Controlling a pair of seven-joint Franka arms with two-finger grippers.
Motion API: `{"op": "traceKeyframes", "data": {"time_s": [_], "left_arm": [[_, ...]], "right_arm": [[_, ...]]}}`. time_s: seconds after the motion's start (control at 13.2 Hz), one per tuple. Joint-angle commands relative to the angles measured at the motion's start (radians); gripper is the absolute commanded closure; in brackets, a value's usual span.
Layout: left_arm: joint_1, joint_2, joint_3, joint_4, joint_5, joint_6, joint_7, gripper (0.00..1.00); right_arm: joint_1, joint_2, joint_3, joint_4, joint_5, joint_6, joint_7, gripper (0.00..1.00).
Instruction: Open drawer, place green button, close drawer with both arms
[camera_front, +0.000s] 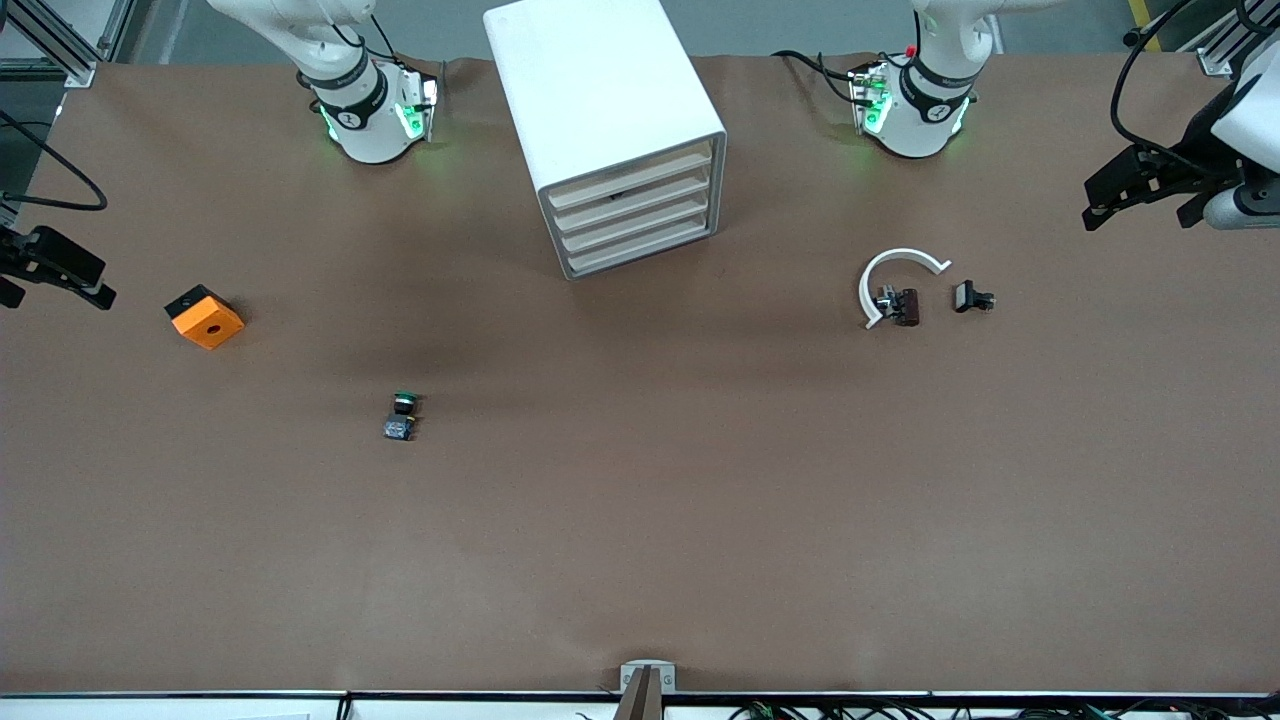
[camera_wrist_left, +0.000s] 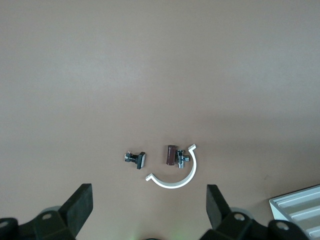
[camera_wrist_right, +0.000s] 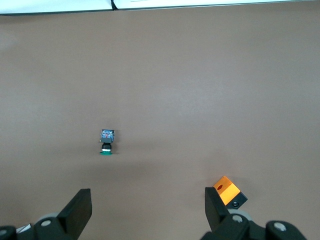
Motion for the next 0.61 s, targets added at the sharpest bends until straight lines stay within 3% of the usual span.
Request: {"op": "traceKeyframes", "data": {"time_s": [0.0,0.53], "left_arm": [[0.007,0.008,0.001,0.023,0.001,-0.035,-0.003,0.00],[0.016,0.092,0.001,0.046,0.026,-0.039,0.010,0.00]], "right_arm": [[-0.009,0.000,0.010,0.015,-0.009,-0.013,0.005,0.00],[-0.009,0.000,0.010,0.021,-0.010,-0.013,0.006,0.00]]}}
